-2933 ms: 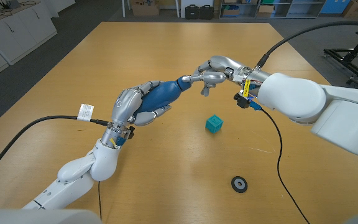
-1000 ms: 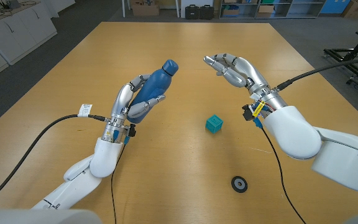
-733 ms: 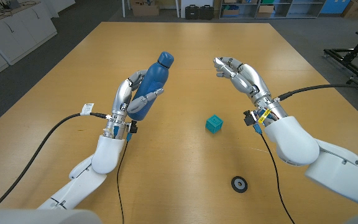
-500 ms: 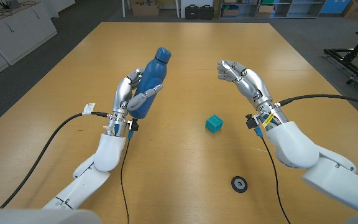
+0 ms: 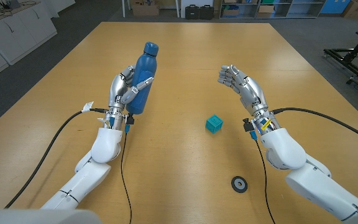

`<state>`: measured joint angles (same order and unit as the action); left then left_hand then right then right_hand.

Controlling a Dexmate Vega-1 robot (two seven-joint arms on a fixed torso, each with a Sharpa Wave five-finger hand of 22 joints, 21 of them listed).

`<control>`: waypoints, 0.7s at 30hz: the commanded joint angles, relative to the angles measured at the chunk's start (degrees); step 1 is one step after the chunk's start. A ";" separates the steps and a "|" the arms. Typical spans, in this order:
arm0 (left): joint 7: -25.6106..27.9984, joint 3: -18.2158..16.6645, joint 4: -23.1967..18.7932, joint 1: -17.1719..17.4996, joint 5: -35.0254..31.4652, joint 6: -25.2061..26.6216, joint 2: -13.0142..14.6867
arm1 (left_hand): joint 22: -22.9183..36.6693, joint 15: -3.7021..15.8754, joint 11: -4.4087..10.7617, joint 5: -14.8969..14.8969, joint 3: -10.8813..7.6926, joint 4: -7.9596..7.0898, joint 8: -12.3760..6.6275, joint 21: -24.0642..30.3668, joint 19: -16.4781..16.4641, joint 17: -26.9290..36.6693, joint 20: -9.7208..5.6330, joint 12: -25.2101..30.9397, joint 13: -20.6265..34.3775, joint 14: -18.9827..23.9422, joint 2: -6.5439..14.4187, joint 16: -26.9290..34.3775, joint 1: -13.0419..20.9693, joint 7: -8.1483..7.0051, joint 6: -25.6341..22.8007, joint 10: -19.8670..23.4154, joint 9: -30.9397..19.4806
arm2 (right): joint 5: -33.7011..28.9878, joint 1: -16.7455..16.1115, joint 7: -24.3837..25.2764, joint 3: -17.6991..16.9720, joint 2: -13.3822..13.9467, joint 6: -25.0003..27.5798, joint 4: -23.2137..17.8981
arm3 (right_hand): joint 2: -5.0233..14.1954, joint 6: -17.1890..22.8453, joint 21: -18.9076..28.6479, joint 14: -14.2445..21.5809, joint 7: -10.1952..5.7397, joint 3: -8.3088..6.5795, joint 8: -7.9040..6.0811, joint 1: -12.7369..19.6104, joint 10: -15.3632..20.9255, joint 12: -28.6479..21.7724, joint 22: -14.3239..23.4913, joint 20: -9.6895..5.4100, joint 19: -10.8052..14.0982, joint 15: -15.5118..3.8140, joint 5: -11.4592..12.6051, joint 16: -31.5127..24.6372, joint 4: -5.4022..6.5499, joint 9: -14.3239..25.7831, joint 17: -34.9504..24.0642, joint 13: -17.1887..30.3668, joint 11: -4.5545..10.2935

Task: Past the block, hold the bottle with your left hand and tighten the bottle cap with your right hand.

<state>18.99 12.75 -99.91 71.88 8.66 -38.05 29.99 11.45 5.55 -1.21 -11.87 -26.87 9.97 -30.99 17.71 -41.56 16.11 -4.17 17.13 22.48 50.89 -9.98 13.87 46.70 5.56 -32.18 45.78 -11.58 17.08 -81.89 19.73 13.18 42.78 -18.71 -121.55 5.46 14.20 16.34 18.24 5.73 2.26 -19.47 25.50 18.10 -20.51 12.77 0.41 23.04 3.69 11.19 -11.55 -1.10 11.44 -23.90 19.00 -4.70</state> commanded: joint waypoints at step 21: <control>-4.38 -0.16 10.73 -7.60 6.80 5.00 -4.16 | 0.14 8.21 9.97 -0.37 0.04 -0.37 -0.17 0.20 0.45 0.06 -7.15 -0.10 0.12 0.78 16.51 -0.24 14.91 -12.29 -17.77 10.76 -0.36 | 8.80 9.73 -9.76 2.56 -5.85 -3.77 17.85 | 0.14 0.08 -0.71 -1.23 1.38 0.23 0.67 -1.41 -0.45 0.81 -0.19 -0.20 -1.20 0.28 0.13 0.05 0.81 0.02 0.30 -0.80 -0.17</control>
<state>14.79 11.91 -90.88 65.56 15.83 -35.18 26.85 11.45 5.54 -1.52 -11.81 -26.87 9.98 -30.76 17.71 -41.46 16.10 -4.24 16.85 22.47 50.90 -9.97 13.87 46.69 5.56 -32.18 46.09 -11.89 23.25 -74.47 13.15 15.53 37.55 -21.24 -108.26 5.53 14.21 15.67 17.21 6.99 2.27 -18.81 24.50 17.79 -19.90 12.51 0.31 21.90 4.10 11.20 -11.55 -0.60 11.45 -23.64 18.12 -5.00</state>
